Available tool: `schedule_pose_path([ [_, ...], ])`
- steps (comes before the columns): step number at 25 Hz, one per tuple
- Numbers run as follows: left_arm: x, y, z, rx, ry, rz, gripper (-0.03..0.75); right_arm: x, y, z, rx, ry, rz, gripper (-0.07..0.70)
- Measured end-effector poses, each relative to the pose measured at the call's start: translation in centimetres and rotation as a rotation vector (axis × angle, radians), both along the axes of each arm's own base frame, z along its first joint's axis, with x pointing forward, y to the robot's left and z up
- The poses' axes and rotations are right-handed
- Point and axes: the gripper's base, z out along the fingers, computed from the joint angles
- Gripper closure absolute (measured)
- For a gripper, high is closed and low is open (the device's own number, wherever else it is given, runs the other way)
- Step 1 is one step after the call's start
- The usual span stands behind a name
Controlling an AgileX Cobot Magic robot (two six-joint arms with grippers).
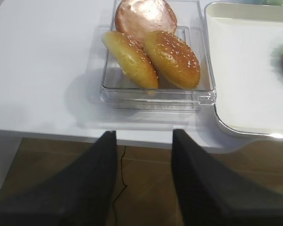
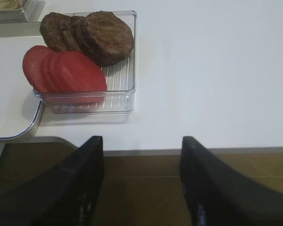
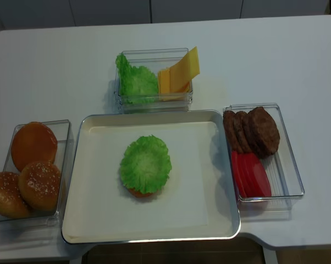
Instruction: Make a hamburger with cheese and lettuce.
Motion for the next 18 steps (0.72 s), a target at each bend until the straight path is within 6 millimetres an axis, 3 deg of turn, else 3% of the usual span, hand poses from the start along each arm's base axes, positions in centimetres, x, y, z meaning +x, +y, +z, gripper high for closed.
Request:
schedule_pose_path([
  [18,0.0,0.0,0.0,0.0,0.0,0.0,0.426,0.09,0.01,-0.49,-0.018,0.026,0.011,0.234],
])
